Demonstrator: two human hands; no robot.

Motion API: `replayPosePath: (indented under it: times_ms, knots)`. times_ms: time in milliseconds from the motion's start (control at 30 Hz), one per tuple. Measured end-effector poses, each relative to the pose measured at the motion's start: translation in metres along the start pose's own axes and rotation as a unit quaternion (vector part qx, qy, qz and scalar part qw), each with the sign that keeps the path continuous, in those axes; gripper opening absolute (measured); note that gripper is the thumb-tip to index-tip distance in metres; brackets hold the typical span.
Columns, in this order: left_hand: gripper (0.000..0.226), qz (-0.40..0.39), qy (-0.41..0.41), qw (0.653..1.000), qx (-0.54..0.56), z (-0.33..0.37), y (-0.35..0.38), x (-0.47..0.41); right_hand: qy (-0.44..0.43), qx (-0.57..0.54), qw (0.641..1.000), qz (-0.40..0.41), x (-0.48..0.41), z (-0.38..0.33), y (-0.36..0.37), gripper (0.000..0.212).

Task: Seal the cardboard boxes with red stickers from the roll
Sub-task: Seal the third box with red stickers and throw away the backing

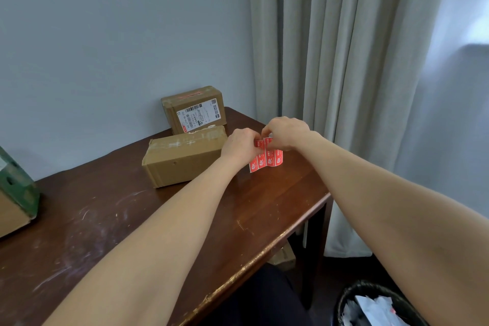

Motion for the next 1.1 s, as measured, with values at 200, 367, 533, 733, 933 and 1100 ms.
replayPosePath:
  times_ms: [200, 367, 533, 733, 933, 1100]
  knots:
    - [0.031, 0.003, 0.009, 1.0, 0.015, 0.0, 0.003, 0.001, -0.001, -0.016, 1.0, -0.006, -0.001, 0.0, 0.001, 0.032]
    - [0.026, 0.004, 0.009, 0.999, 0.031, -0.001, 0.003, 0.003, -0.002, -0.022, 1.0, -0.003, -0.002, 0.0, 0.002, 0.031]
    - [0.037, -0.017, -0.031, 0.997, 0.069, -0.01, 0.01, 0.001, -0.006, -0.024, 1.0, -0.003, -0.003, 0.001, 0.004, 0.03]
    - [0.049, -0.026, -0.046, 0.997, 0.056, -0.014, 0.016, 0.002, -0.004, -0.022, 1.0, -0.006, -0.004, 0.003, 0.006, 0.03]
    - [0.049, -0.043, -0.037, 0.998, 0.042, -0.013, 0.015, 0.003, -0.004, -0.023, 1.0, 0.0, -0.004, 0.003, 0.006, 0.029]
    - [0.051, -0.071, -0.038, 0.995, 0.052, -0.011, 0.013, 0.005, -0.003, -0.027, 1.0, 0.003, -0.004, 0.003, 0.007, 0.029]
Point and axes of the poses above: each hand's wrist, its own x-axis away from the middle knuckle, its own y-axis out of the palm, z = x × y, the point moved 8 cm from there along -x, towards the middle knuckle, and after that the axes turned 5 degrees about -z, right-handed, at the moved point
